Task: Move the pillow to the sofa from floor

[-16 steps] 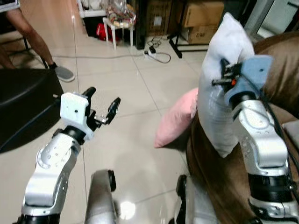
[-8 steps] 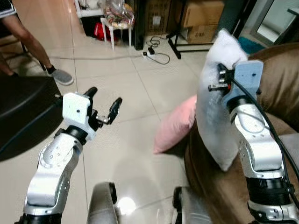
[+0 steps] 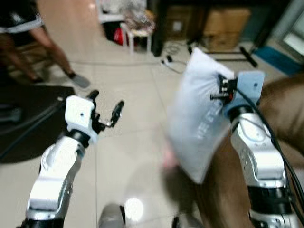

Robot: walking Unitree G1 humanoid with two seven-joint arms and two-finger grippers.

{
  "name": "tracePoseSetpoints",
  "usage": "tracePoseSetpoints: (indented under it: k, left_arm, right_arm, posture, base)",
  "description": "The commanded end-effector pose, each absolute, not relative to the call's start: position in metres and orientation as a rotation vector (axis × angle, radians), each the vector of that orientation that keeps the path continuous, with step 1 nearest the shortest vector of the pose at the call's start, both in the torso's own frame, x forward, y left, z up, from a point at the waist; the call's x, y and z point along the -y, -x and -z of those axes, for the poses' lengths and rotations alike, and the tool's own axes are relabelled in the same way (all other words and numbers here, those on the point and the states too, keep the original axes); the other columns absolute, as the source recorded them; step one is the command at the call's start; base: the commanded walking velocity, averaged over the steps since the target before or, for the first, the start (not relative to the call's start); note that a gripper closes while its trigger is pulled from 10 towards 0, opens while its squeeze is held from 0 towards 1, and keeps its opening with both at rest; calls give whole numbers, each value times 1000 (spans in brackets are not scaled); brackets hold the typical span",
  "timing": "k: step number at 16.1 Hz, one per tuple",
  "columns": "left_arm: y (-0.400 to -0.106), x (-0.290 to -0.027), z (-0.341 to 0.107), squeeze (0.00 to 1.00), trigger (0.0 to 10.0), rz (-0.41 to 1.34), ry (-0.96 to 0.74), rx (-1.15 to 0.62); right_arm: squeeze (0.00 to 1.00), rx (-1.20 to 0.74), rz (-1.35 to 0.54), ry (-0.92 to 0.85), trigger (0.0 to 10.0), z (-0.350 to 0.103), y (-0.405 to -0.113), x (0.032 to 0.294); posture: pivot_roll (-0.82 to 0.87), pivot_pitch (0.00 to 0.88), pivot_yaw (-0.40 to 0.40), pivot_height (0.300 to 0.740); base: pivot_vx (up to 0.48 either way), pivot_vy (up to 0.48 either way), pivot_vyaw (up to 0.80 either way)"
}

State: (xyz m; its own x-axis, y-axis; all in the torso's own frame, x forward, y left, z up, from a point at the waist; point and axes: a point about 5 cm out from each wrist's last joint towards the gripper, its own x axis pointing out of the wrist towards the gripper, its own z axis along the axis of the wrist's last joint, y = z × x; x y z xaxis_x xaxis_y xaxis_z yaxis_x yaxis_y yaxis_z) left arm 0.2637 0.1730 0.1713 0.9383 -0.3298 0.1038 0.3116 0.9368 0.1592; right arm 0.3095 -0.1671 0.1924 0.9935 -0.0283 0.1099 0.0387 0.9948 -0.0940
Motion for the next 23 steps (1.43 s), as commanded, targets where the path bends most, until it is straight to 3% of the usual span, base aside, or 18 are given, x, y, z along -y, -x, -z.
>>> tracePoseSetpoints:
  k: [1, 6, 11, 18, 23]
  left_arm:
    - [-263, -171, -168, 0, 10000, 332, -153, 121]
    - [-264, -169, -169, 0, 10000, 341, -156, 126]
    - [-264, -169, -169, 0, 10000, 347, -160, 126]
    - [-263, -170, -165, 0, 10000, 301, -138, 125]
    - [-266, -176, -164, 0, 10000, 227, -180, 130]
  right_arm:
    - [0, 150, 70, 108, 10000, -202, -307, 173]
    - [0, 147, 72, 87, 10000, -203, -307, 174]
    - [0, 190, 153, 220, 10000, -206, -305, 179]
    - [0, -58, 77, 38, 10000, -159, -298, 171]
    - [0, -5, 188, -48, 10000, -158, -296, 176]
  posture:
    - [40, 0, -75, 724]
    - [39, 0, -70, 740]
    - [36, 0, -65, 740]
    - [37, 0, -72, 740]
    - [32, 0, -66, 740]
  base:
    - [0, 0, 0]
    - [0, 0, 0]
    - [0, 0, 0]
    - [0, 0, -198]
    - [0, 0, -800]
